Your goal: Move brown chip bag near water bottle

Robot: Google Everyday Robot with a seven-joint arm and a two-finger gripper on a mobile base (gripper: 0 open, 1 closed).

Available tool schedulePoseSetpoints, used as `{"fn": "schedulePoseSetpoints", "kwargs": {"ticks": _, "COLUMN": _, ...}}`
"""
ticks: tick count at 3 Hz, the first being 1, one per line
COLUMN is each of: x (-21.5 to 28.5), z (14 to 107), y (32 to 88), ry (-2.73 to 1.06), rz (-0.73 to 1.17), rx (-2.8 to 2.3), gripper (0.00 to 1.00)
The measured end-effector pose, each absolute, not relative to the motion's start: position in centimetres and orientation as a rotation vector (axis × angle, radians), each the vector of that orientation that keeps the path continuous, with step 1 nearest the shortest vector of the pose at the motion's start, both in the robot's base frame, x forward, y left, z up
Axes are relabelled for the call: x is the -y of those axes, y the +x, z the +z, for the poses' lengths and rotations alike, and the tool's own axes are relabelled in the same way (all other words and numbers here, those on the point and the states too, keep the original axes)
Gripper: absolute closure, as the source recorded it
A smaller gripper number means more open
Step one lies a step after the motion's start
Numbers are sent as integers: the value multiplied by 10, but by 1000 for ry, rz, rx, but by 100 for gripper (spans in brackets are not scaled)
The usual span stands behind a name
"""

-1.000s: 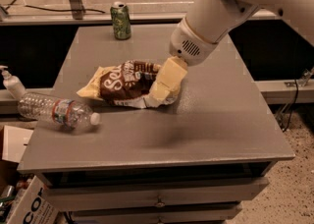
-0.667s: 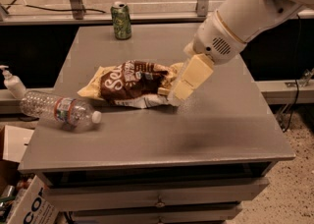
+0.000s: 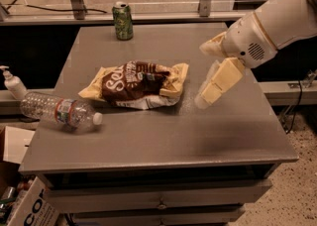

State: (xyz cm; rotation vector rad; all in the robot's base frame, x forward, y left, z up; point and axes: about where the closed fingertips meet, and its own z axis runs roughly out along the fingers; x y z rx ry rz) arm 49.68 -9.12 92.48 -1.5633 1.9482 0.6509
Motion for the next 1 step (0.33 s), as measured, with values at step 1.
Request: {"fn": "schedulePoseSetpoints", "kwargs": {"ticks": 1, "x": 90, "z": 925, "y": 497, "ry": -1563, "rz": 651, "rx": -1950, "gripper": 0}}
